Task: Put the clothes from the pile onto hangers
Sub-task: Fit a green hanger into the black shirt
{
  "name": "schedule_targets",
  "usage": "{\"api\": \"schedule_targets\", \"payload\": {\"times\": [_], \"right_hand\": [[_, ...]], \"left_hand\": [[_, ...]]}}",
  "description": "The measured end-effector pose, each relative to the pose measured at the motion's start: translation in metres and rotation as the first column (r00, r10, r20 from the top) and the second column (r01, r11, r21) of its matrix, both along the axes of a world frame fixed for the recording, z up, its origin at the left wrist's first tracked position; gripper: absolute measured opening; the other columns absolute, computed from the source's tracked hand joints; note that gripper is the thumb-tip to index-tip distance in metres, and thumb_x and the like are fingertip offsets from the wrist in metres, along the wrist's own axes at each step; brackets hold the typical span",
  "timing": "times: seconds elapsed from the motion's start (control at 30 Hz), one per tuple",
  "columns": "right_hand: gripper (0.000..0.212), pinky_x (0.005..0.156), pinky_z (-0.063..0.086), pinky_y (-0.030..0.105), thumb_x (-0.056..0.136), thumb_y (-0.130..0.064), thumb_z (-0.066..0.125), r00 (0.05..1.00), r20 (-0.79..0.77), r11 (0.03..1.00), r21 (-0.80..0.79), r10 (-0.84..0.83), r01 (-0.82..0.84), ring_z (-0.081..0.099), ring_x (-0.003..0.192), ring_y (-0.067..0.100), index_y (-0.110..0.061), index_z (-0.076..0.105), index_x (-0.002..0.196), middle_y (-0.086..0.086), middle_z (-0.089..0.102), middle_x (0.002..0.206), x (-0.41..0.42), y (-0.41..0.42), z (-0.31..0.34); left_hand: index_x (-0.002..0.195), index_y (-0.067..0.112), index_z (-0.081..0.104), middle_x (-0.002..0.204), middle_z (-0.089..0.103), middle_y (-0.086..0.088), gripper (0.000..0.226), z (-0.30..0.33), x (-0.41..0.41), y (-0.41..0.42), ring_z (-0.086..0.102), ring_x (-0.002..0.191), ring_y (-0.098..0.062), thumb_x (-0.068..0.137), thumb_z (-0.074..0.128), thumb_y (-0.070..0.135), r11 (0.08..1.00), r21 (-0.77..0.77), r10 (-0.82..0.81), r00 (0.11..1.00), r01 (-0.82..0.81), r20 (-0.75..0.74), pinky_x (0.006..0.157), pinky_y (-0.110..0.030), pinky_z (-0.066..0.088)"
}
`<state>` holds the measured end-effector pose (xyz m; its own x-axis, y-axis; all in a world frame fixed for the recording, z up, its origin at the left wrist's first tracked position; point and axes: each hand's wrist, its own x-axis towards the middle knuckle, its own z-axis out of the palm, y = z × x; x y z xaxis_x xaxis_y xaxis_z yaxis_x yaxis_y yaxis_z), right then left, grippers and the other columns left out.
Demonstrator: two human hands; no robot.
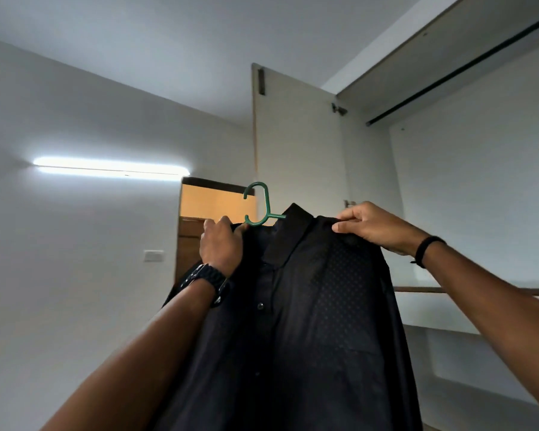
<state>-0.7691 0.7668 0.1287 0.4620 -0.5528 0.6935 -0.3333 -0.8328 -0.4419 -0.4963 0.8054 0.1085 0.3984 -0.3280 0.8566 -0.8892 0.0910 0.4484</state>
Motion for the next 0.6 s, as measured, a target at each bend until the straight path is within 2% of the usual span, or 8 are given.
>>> {"api": "schedule_targets", "payload": {"times": [0.07,0.17,0.27,0.37,0.43,0.5,0.6], "right_hand": [[0.021,0.085,0.049,0.039,0.093,-0.018,0.058,0.992,0.071,0.99,-0.087,-0.102,0.108,0.065,0.086,0.023,-0.001,0.07,0.091,0.017,0.07,0.094,-0.034,-0.031,-0.01],[0.02,0.072,0.044,0.028,0.093,-0.017,0.057,0.956,0.128,0.95,-0.14,-0.263,0.28,0.06,0.075,0.013,-0.007,0.068,0.081,0.009,0.068,0.081,-0.091,-0.087,-0.027],[0.025,0.073,0.047,0.038,0.093,-0.019,0.057,0.91,0.207,0.91,-0.135,-0.36,0.391,0.061,0.078,0.027,0.001,0.066,0.082,0.019,0.066,0.084,-0.152,-0.153,-0.046],[0.018,0.079,0.049,0.036,0.092,-0.016,0.059,0.859,0.299,0.871,-0.142,-0.415,0.471,0.064,0.084,0.025,-0.004,0.07,0.084,0.011,0.069,0.083,-0.197,-0.205,-0.056],[0.017,0.077,0.049,0.033,0.092,-0.015,0.059,0.841,0.294,0.842,-0.168,-0.454,0.513,0.064,0.083,0.023,-0.005,0.07,0.084,0.009,0.069,0.081,-0.22,-0.236,-0.053],[0.019,0.075,0.048,0.034,0.092,-0.015,0.058,0.834,0.278,0.827,-0.181,-0.477,0.533,0.062,0.081,0.025,-0.003,0.068,0.083,0.013,0.068,0.081,-0.237,-0.258,-0.043],[0.017,0.066,0.043,0.021,0.092,-0.014,0.059,0.798,0.268,0.774,-0.213,-0.54,0.596,0.059,0.076,0.02,-0.003,0.067,0.08,0.011,0.067,0.077,-0.262,-0.278,-0.014]], "left_hand": [[0.114,0.0,0.055,0.119,0.053,-0.02,0.043,-0.009,-0.043,-0.051,0.051,0.108,-0.038,0.095,0.052,0.039,0.993,-0.005,-0.116,0.99,0.116,-0.08,0.088,-0.042,0.041],[0.119,0.0,0.049,0.121,0.052,-0.022,0.039,-0.026,-0.114,-0.125,0.049,0.111,-0.038,0.097,0.05,0.031,0.938,-0.069,-0.347,0.917,0.34,-0.198,0.089,-0.039,0.038],[0.131,0.001,0.043,0.13,0.047,-0.019,0.042,-0.055,-0.188,-0.212,0.043,0.123,-0.034,0.097,0.049,0.026,0.842,-0.091,-0.54,0.834,0.532,-0.116,0.101,-0.033,0.03],[0.146,0.006,0.029,0.151,0.031,-0.011,0.053,-0.079,-0.25,-0.284,0.021,0.142,-0.023,0.1,0.041,0.03,0.782,-0.018,-0.623,0.781,0.623,-0.05,0.116,-0.028,0.016],[0.15,0.011,0.023,0.158,0.019,-0.006,0.055,-0.08,-0.283,-0.326,0.008,0.147,-0.018,0.102,0.034,0.036,0.756,0.015,-0.65,0.754,0.654,-0.09,0.119,-0.029,0.008],[0.151,0.016,0.021,0.159,0.014,-0.004,0.057,-0.069,-0.306,-0.354,0.004,0.147,-0.018,0.101,0.03,0.041,0.721,0.025,-0.685,0.718,0.693,-0.127,0.119,-0.03,0.005],[0.152,0.022,0.02,0.16,0.011,-0.002,0.058,-0.036,-0.334,-0.379,0.003,0.147,-0.017,0.1,0.029,0.046,0.641,0.043,-0.749,0.637,0.767,-0.182,0.118,-0.032,0.005]]}}
